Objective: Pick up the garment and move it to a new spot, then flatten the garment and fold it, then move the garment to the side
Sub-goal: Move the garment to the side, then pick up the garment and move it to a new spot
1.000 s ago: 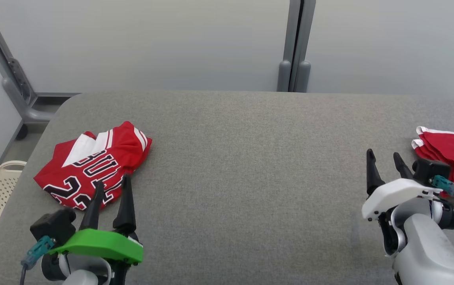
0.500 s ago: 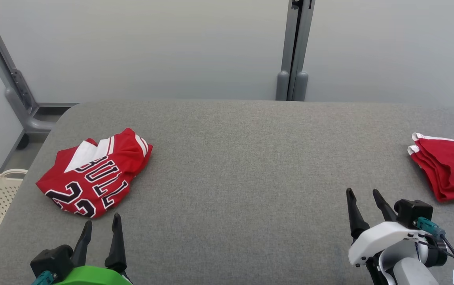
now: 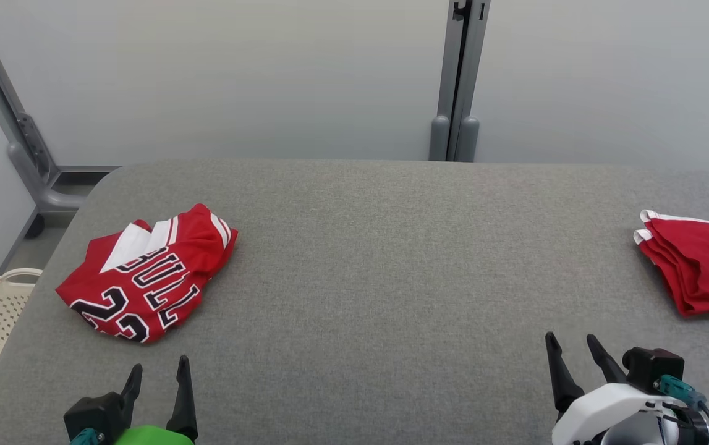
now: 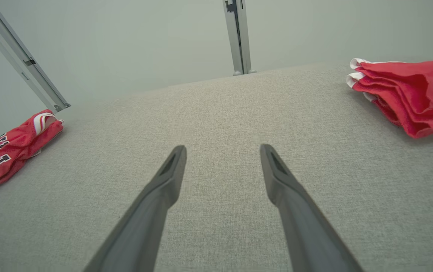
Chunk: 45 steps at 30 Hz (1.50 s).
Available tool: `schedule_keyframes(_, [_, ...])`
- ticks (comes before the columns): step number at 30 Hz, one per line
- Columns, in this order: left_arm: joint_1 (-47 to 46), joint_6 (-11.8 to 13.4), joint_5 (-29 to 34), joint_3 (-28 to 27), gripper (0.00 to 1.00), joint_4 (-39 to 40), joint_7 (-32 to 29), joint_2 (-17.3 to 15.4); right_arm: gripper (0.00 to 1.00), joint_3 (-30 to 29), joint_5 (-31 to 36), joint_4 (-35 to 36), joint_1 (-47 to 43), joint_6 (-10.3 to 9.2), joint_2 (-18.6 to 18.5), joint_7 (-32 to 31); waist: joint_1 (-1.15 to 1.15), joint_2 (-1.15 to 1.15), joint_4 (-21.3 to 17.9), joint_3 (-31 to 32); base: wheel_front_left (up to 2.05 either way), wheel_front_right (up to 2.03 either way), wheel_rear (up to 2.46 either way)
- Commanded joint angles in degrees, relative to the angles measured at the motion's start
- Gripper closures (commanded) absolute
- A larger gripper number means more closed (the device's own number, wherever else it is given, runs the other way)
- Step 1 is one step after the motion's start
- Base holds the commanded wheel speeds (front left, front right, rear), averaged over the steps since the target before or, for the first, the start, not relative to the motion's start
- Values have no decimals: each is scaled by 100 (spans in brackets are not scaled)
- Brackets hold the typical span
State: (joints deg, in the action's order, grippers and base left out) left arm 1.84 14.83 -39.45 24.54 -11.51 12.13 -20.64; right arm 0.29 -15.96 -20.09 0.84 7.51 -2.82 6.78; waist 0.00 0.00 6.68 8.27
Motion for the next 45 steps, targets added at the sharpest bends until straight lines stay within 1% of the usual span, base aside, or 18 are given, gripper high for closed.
schedule_keyframes(1, [86, 53, 11, -11, 0, 36, -17, -49, 0, 30, -49, 66, -108, -4, -16, -25, 0, 0, -5, -5, 0, 0, 0])
schedule_keyframes(9, [69, 132, -26, -45, 0, 185, -59, -86, 0, 92, -159, 218, -206, -4, -16, -99, 0, 0, -6, -30, 0, 0, 0])
schedule_keyframes(17, [48, 104, -72, -66, 0, 219, -12, -74, 0, 108, -154, 288, -201, -4, -16, -121, 0, 0, 27, -55, 0, 0, 0])
schedule_keyframes(24, [31, 150, -80, -54, 0, 255, -40, -89, 0, 154, -142, 314, -224, -4, -15, -145, 0, 0, 151, -53, 0, 0, 0])
schedule_keyframes(28, [35, 148, -85, -50, 0, 247, -56, -118, 0, 141, -165, 359, -269, -4, -16, -97, 0, 0, 316, -44, 0, 0, 0])
schedule_keyframes(32, [77, 213, -80, -72, 0, 291, -80, -156, 0, 112, -87, 332, -257, -4, -17, -94, 0, 0, 532, -30, 0, 0, 0])
schedule_keyframes(42, [249, 295, -119, -188, 0, 295, -43, -310, 0, 229, -44, 255, -272, -4, -16, -67, 0, 0, 1212, 22, 0, 0, 0])
schedule_keyframes(45, [236, 348, -1, -169, 0, 321, -24, -386, 0, 260, -74, 216, -274, -4, -16, -57, 0, 0, 1408, 33, 0, 0, 0])
